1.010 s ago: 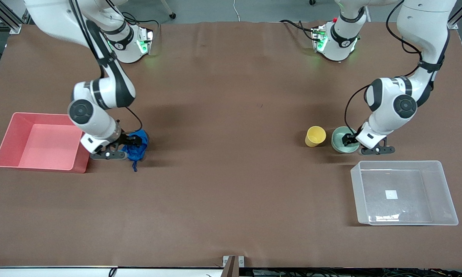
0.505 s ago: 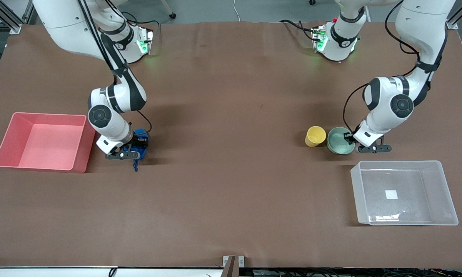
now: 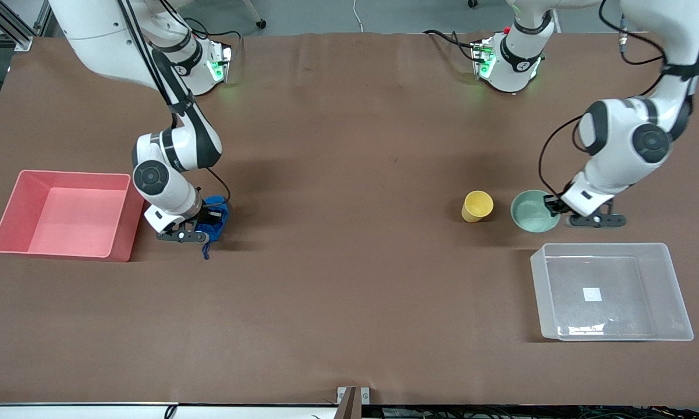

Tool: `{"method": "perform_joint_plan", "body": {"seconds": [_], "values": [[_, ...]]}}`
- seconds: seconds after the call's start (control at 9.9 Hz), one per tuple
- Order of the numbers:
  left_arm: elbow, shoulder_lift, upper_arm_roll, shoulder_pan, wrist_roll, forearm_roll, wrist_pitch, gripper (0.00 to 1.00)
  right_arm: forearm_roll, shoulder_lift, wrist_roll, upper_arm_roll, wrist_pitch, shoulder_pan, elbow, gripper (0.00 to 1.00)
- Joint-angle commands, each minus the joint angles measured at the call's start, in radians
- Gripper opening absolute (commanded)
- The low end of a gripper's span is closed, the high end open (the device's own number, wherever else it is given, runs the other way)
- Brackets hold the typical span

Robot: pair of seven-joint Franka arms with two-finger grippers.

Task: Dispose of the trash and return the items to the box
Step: 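Grasp the blue cloth with the right gripper while the left gripper lifts the bowl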

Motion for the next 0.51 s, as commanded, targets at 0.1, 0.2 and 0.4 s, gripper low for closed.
{"method": "perform_joint_plan", "body": {"seconds": [0.1,0.2,0.4], "values": [[0.338,0.206,0.026,0.003,0.032,-0.033,-0.101,0.00,-0.007,-0.075,0.007,-0.017,-0.566,-0.064,0.378,0.01],[0.462,0.294,0.035,0.004,0.039,-0.067,-0.103,0.01,-0.018,-0.116,-0.113,-0.019,-0.607,-0.136,0.400,0.01],[0.612,0.430,0.111,0.004,0.181,-0.193,-0.106,0.01,-0.090,-0.152,-0.339,-0.020,-0.608,-0.311,0.393,0.01]]}}
